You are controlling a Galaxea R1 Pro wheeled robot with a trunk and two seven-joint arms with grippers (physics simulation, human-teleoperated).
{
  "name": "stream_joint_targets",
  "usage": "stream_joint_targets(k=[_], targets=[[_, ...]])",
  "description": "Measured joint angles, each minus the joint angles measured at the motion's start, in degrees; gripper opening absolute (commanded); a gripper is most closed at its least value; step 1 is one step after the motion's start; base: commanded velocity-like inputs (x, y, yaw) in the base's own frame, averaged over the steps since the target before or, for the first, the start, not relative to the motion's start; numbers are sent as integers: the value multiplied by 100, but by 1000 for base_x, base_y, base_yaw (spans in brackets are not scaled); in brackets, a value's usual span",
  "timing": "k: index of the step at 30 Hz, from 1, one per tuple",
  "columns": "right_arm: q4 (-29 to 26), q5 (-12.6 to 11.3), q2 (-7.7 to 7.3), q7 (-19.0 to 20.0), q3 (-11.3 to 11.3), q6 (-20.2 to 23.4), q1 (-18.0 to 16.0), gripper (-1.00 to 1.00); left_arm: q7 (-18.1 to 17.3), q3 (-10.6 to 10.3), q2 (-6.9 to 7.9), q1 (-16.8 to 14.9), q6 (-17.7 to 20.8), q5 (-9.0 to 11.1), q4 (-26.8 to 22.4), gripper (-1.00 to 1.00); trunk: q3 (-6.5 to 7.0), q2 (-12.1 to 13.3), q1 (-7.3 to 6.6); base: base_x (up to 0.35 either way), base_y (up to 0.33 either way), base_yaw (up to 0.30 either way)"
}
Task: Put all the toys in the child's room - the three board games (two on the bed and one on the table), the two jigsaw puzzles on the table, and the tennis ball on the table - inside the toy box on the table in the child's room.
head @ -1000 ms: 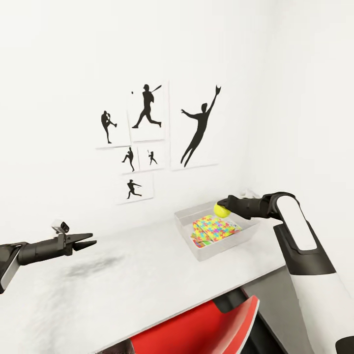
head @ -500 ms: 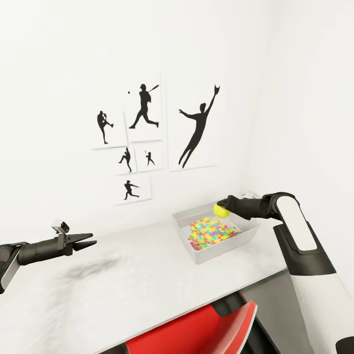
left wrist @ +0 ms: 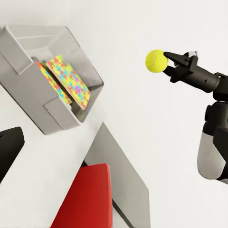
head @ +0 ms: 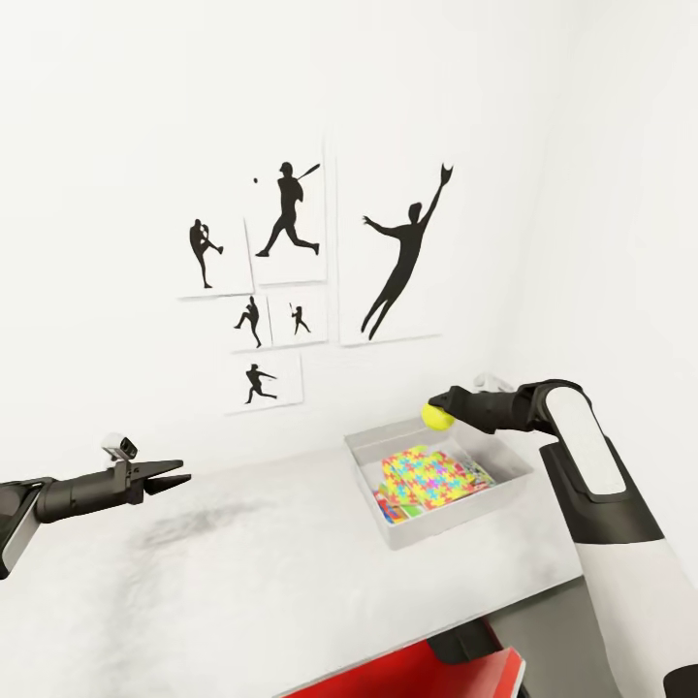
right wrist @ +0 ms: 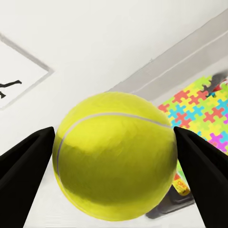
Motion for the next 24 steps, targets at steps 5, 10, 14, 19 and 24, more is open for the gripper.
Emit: stream_joint_targets(k=[5, 10, 14, 19, 24], targets=[[9, 9, -39, 7, 0, 0, 7, -100, 0, 2, -8, -1, 0, 1, 1, 100, 0, 0, -1, 115, -89, 24], [15, 8, -55, 14, 0, 0, 9, -100, 0, 0, -13, -1, 0, -3, 1, 100, 0, 0, -1, 138, -84, 2], [17, 13, -65, 14, -5, 0, 10, -100, -1, 0, -17, -1, 0, -2, 0, 100, 0, 0, 0, 143, -25, 0], [17, 10, -61, 15, -8, 0, 10, -100, -1, 0, -12, -1, -2, -1, 0, 100, 0, 0, 0, 36, -5, 0], [17, 9, -59, 16, -9, 0, 10, -100, -1, 0, -13, -1, -6, -1, 0, 100, 0, 0, 1, 6, -1, 0]])
